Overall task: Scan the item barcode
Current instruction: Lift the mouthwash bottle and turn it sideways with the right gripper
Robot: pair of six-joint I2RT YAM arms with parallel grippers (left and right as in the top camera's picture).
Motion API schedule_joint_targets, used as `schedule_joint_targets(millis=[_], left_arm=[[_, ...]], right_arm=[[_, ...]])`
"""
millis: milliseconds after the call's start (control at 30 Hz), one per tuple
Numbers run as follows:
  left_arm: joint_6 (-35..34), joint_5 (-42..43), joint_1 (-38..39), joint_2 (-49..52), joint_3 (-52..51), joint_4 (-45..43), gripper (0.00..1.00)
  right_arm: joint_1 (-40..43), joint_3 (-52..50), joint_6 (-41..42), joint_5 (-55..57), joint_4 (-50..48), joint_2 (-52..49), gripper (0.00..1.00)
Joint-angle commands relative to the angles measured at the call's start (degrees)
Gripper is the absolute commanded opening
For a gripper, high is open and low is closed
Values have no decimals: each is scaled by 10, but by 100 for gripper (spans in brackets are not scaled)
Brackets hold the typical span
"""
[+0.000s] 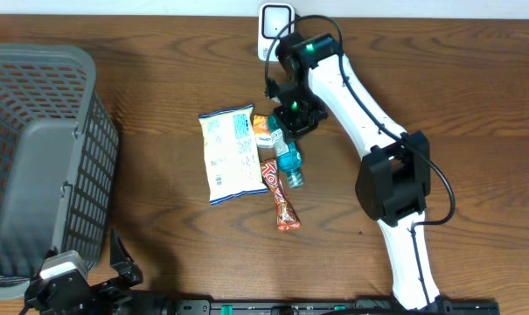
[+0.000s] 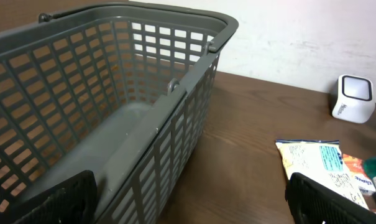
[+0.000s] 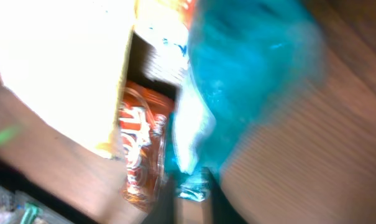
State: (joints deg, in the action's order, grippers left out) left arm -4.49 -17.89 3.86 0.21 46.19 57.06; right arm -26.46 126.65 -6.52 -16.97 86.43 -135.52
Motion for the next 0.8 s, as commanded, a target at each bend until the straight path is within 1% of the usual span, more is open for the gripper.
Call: schedule_joint_targets(millis=[0,233,267,300,367,433,500,533,567,767], left_arm=[[-39,-16,-2,0,-41,59,98],[-39,-17,-2,0,-41,59,98],[-39,-16,-2,0,-41,59,98],[-39,-16,-2,0,-41,59,98],[-39,-16,-2,0,-41,59,98],[-39,-16,-2,0,-41,59,98],[-39,-16,-2,0,-41,59,98],[-39,-16,-2,0,-41,59,98],[-39,-16,-2,0,-41,59,98],[-39,-16,-2,0,-41,59,98]], right_arm=[[11,8,-33,-42,-10,3,1],[5,7,51,47,-24,3,2],[4,7,61,56,-22,3,7],[4,7,77,67,-18,3,16],[5,7,114,93,-3,3,23],[8,7,140,107,13,3,27],[12,7,147,106,28,3,30],[13,7,146,107,35,3,45],[17,7,147,111,52,3,85],[43,8,159,116,109,27,86]])
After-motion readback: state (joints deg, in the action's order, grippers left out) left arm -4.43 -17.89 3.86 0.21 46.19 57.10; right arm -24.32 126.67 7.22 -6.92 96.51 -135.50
